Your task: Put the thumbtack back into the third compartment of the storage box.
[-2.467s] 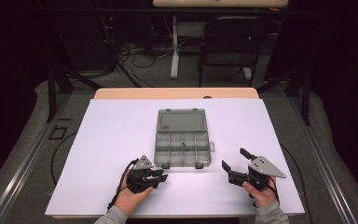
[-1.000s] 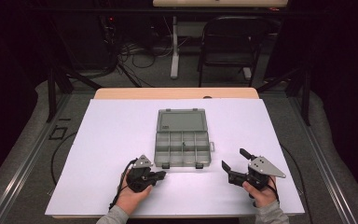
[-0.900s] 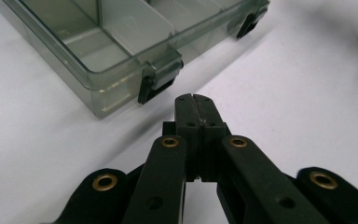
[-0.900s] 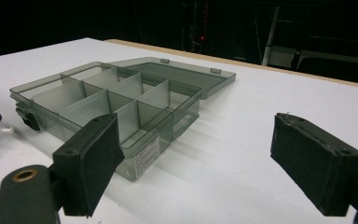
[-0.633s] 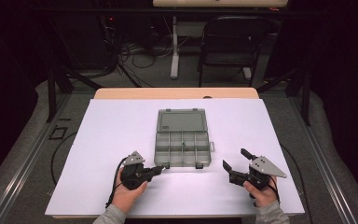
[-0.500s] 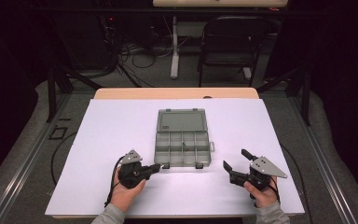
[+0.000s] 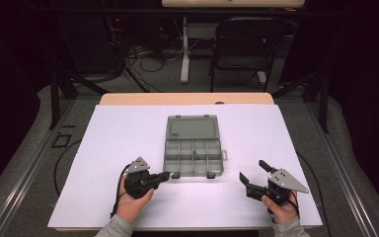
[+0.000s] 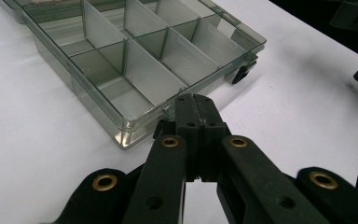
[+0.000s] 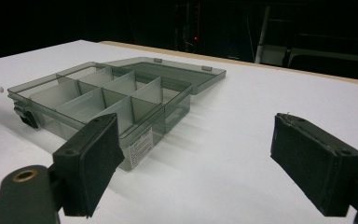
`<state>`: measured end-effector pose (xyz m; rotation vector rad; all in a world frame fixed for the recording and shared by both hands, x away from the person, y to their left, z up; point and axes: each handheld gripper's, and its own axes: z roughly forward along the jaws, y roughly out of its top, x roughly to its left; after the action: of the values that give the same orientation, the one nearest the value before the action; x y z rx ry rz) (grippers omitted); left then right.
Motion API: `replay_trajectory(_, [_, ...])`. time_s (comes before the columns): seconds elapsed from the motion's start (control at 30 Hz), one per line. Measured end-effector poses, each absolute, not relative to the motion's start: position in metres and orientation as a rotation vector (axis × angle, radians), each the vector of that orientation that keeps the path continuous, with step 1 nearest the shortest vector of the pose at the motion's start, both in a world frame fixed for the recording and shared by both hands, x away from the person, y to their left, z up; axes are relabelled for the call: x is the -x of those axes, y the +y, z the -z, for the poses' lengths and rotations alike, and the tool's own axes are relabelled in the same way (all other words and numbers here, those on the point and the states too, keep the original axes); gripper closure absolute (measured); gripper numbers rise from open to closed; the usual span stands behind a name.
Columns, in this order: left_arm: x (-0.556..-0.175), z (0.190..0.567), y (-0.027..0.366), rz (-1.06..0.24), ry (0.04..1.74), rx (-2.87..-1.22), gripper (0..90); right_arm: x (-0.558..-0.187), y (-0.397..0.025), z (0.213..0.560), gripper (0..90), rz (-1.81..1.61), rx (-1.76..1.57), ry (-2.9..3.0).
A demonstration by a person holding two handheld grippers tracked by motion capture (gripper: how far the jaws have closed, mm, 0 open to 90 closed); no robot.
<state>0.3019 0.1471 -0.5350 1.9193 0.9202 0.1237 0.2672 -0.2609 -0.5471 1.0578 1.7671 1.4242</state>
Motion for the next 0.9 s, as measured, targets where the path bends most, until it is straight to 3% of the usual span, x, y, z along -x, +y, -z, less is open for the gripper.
replay_trajectory(0.43, [-0.308, 0.522, 0.131, -0.13, 0.871, -1.935, 90.0, -0.263, -0.262, 0.546, 15.3, -1.414, -1.051, 1.765])
replay_trajectory(0.9, [-0.34, 0.487, 0.105, -0.141, 0.884, -1.934, 90.0, -0.263, -0.263, 0.546, 15.3, -1.426, -1.045, 1.766])
